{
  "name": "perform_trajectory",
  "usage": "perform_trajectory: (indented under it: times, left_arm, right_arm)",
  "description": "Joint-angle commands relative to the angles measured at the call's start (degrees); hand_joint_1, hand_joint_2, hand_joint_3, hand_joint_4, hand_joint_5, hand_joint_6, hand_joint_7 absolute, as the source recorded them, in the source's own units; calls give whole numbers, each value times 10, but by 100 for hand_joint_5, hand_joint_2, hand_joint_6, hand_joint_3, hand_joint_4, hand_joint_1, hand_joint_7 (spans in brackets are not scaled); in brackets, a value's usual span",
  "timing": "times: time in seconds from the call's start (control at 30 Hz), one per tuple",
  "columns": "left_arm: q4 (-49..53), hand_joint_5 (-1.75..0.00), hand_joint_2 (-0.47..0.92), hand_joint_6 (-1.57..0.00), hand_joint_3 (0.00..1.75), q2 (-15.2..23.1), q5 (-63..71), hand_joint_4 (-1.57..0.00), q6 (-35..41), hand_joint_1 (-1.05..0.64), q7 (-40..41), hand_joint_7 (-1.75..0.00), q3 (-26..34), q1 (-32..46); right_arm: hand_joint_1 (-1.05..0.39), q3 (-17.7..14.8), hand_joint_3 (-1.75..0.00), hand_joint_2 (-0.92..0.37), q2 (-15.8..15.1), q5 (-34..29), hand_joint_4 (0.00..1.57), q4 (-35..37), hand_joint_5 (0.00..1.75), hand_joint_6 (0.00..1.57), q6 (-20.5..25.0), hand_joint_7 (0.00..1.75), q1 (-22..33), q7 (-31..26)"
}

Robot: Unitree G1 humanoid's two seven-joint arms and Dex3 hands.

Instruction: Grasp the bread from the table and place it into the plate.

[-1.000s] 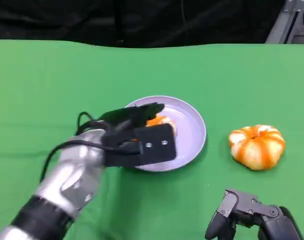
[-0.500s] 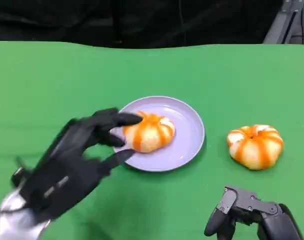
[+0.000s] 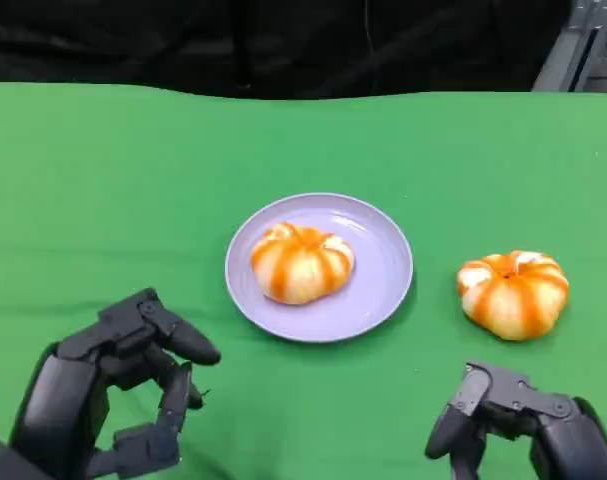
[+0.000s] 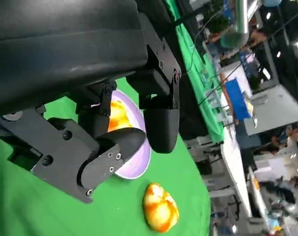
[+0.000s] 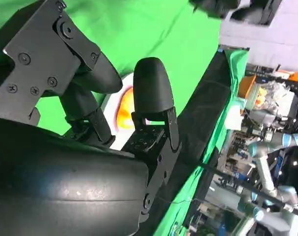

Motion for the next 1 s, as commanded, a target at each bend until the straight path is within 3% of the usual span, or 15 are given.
perform_trajectory:
  times: [0.03,0.37,1.0]
  left_arm:
    - [-5,-174,24,-85,169,-24,31,-95,8,1,46,-160,-10,13]
    - [-11,-175,23,-85,170,-27,27,-98,45,1,52,-167,-23,14]
    - [-15,-175,19,-87,172,-15,12,-99,35,-4,39,-164,-24,21]
  right_arm:
    - [-9,-20,-155,-20,-9,-19,80,12,173,83,-24,137,-9,-12]
    - [-9,-19,-152,-23,-7,-29,81,20,173,82,-33,134,-14,-19]
    - [-8,-6,-156,-23,-1,-27,80,9,175,81,-36,138,0,-21]
